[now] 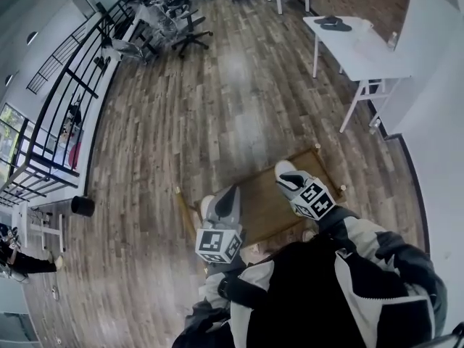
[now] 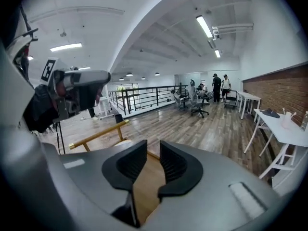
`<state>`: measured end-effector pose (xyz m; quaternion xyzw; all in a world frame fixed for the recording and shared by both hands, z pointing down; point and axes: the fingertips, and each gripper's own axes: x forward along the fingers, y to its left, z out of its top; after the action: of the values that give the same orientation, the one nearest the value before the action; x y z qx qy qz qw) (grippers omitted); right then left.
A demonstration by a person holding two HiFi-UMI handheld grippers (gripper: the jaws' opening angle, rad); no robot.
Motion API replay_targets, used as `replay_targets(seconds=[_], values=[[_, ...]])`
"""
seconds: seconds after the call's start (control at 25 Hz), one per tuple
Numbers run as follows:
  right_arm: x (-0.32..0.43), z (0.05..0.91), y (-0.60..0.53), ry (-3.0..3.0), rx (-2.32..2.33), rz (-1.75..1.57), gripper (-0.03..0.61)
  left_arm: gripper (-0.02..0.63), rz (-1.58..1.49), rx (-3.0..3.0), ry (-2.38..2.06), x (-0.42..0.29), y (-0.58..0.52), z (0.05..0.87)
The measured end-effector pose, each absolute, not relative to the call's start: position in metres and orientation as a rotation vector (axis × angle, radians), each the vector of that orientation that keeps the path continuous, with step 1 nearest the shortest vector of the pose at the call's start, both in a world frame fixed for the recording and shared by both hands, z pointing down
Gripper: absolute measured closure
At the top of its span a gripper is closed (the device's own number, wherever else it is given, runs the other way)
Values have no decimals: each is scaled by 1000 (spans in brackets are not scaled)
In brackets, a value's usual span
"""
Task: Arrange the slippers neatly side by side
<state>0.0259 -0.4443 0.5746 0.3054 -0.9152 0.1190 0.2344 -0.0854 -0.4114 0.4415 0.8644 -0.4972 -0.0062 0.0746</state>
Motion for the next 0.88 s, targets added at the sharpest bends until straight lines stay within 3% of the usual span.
replay_targets(seconds=[0.48, 0.88], values=[[55, 679, -482, -2227, 840, 396, 356, 595, 0, 2576, -1436, -77, -415, 457], [98, 774, -498, -1998, 816, 545, 336, 595, 40, 2488, -1528, -93, -410, 469]])
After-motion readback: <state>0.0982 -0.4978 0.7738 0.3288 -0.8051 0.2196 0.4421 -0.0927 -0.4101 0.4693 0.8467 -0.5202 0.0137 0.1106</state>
